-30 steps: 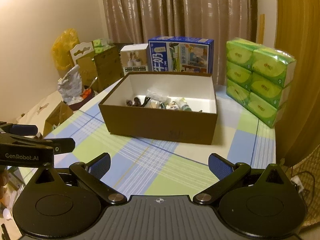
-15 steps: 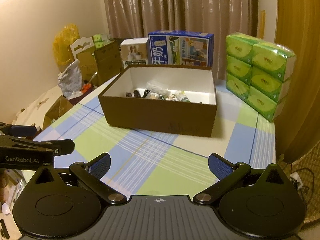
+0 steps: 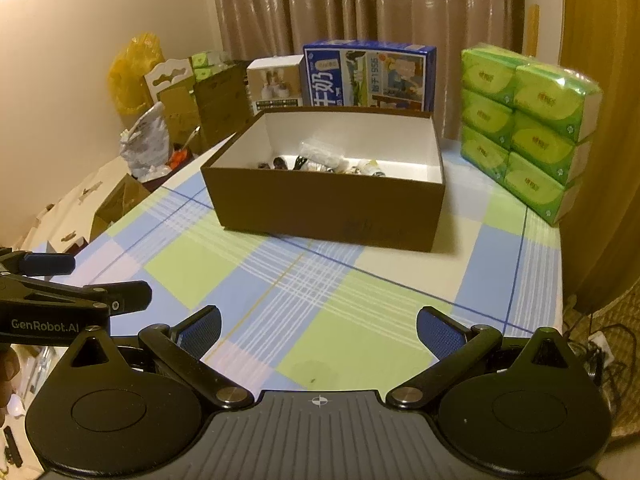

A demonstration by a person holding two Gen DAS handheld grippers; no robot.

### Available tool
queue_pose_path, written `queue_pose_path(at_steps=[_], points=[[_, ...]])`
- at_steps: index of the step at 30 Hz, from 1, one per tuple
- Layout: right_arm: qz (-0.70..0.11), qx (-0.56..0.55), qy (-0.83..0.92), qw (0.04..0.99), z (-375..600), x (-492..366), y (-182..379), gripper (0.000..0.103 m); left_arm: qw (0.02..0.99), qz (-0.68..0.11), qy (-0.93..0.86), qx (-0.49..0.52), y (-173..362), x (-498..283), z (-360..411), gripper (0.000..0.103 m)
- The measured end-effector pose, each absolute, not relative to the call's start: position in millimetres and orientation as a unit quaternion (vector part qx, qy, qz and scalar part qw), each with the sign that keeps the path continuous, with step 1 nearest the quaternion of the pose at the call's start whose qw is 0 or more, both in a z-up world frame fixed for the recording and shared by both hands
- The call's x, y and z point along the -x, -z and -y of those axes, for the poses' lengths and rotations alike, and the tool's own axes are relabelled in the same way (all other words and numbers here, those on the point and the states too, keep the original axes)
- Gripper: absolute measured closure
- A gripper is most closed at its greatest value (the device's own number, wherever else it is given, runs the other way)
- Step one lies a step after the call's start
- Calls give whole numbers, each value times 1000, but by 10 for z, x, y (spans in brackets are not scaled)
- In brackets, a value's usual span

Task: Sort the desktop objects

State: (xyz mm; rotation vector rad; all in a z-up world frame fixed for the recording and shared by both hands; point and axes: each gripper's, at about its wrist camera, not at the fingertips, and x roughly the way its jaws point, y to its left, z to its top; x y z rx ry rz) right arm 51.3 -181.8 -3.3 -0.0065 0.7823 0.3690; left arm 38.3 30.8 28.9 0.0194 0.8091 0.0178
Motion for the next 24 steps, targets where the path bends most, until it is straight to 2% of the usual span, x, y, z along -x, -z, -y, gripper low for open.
queue_pose_path(at_steps=[24], points=[[-385,-5,-150,910,1907,-711,45,2,919,-394,11,-24,-276,-710,-207,1]])
